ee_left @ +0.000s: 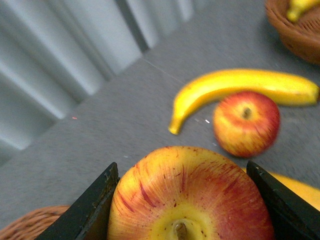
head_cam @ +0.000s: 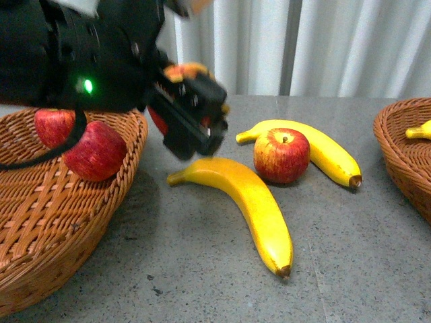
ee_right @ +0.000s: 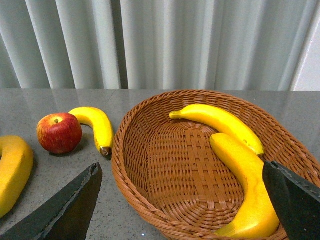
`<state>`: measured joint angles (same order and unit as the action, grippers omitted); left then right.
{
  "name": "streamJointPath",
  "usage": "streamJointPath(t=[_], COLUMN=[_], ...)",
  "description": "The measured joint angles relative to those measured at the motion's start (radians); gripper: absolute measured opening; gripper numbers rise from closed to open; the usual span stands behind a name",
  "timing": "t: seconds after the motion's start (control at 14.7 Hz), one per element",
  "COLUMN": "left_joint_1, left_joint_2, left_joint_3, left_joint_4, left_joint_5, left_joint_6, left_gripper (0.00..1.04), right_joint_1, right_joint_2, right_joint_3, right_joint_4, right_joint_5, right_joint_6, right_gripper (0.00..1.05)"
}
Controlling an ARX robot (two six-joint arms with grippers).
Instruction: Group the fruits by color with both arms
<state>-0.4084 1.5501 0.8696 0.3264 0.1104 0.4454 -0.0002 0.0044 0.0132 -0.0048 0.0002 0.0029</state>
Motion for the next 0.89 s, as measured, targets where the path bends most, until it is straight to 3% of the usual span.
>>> streamJointPath(t=[0.07,0.14,0.34,0.68,0.89], left_joint_1=[0.081,0.23,0.303,0.314,0.314], left_joint_2=[-0.127,-0.218,-0.232,-0.232,-0.234], left_joint_3=[-0.04,-0.181,-0.277,-0.278,-0.278], left_joint_4=[0.079,0.074,0.084,0.085,0.08], left_joint_5=[-0.32,-0.538,-0.601,-0.604,-0.604], left_joint_6=[-0.228,-0.472,-0.606,-0.628,-0.636], left_gripper=[0.68,0.68,0.68,0.68,0.78], right_joint_1=[0.0,0.0,0.0,0.0,0.0], right_joint_2=[0.0,0.0,0.0,0.0,0.0], right_joint_3=[0.0,0.0,0.0,0.0,0.0], right_joint_4=[0.0,0.0,0.0,0.0,0.0], right_joint_5=[0.0,0.0,0.0,0.0,0.0], right_joint_6=[0.0,0.0,0.0,0.0,0.0], right_gripper=[0.98,0.98,0.98,0.98,0.98])
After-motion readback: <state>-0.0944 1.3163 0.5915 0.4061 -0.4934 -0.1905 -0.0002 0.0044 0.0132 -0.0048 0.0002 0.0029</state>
